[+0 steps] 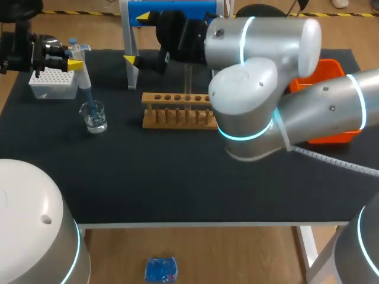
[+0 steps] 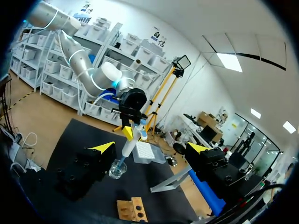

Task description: Invert the test tube, pick up the pipette, mount the tip to pipette, aspirate from beaker and dispense into the tube, eject the tip, return the pipette, and cap with the stopper.

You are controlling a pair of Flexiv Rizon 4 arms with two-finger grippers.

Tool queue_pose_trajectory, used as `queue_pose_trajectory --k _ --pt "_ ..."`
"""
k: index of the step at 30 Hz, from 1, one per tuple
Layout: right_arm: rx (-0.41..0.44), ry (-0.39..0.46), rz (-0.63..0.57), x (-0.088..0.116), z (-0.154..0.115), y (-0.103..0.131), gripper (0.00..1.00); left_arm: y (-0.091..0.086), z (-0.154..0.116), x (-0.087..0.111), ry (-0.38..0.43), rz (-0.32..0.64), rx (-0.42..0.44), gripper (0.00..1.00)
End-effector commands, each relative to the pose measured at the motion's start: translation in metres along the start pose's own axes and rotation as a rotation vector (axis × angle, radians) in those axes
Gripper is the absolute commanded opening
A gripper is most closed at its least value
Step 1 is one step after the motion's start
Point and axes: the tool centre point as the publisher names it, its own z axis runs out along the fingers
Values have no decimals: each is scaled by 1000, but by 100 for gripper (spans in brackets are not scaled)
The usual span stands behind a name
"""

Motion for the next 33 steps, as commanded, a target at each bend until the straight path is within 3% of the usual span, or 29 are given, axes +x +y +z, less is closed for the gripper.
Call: queue_pose_trajectory --k 1,15,20,33 --pt "13 303 1 -9 11 6 100 0 0 -1 2 1 1 0" --pt "-9 424 80 -20 40 19 100 0 0 -1 2 1 1 0" --pt "-19 476 182 -22 45 22 100 0 0 -1 2 1 1 0" --pt "-19 476 182 -22 45 22 100 0 0 -1 2 1 1 0"
